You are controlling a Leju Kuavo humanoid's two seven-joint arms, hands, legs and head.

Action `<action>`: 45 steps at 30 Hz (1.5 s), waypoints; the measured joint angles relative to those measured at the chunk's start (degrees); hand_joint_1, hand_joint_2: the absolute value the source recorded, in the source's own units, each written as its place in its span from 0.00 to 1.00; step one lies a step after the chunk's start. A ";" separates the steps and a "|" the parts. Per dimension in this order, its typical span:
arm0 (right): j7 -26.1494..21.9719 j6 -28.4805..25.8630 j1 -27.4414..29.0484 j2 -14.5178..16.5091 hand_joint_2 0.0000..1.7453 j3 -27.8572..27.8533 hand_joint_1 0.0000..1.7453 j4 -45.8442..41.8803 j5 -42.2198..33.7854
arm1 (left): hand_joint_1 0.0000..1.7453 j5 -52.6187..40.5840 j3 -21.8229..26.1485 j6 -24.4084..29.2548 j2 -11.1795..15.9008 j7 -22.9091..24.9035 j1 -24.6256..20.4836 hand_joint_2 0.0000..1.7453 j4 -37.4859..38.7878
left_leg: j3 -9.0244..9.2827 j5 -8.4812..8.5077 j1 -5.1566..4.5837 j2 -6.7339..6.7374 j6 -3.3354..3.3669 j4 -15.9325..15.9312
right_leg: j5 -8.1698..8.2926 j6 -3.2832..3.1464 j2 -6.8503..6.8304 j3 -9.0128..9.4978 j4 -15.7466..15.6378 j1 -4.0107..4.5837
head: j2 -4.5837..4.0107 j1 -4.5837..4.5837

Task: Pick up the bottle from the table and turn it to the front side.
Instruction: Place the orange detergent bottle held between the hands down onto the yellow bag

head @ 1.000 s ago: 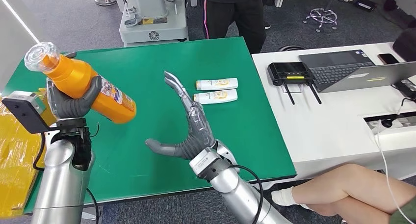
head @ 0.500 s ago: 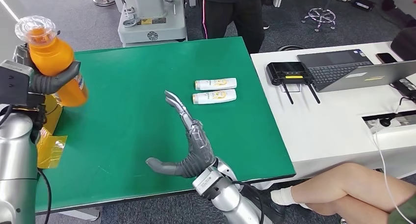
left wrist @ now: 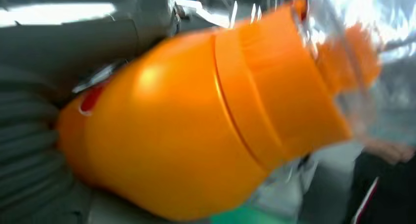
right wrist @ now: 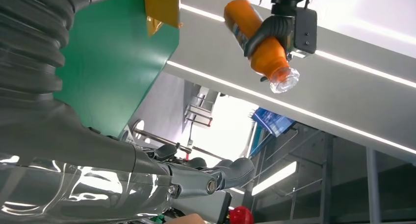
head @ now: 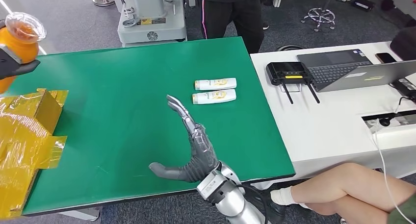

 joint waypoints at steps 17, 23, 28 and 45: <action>0.45 2.09 2.77 0.02 1.00 -1.11 0.00 -3.09 1.55 | 1.00 -1.58 -15.73 4.71 5.33 -1.34 0.66 1.00 5.39 | -0.01 0.00 -0.02 -0.07 0.00 0.01 | 0.01 -0.01 -0.09 0.05 -0.01 -0.02 | 0.00 0.02; 0.19 3.01 2.62 0.02 1.00 -1.12 0.00 -2.74 0.77 | 1.00 -2.10 -17.29 8.70 5.74 -2.63 4.93 1.00 7.46 | -0.02 -0.01 -0.01 -0.06 -0.03 0.00 | 0.00 -0.01 -0.07 0.04 -0.01 -0.01 | -0.01 0.02; -0.26 3.23 2.50 0.02 1.00 -1.08 0.00 -1.92 0.05 | 1.00 -3.11 -17.85 12.02 6.22 -3.41 9.63 1.00 10.01 | -0.02 -0.02 0.01 -0.06 -0.04 0.00 | -0.03 -0.04 -0.06 0.02 0.00 0.00 | -0.01 0.02; -0.65 3.63 1.78 0.09 1.00 -0.97 0.00 -0.34 -0.53 | 1.00 -10.11 -18.10 25.70 4.33 -4.22 18.41 1.00 18.46 | -0.03 -0.02 -0.01 -0.08 -0.04 0.00 | -0.03 -0.05 -0.08 0.02 -0.03 -0.01 | 0.00 0.02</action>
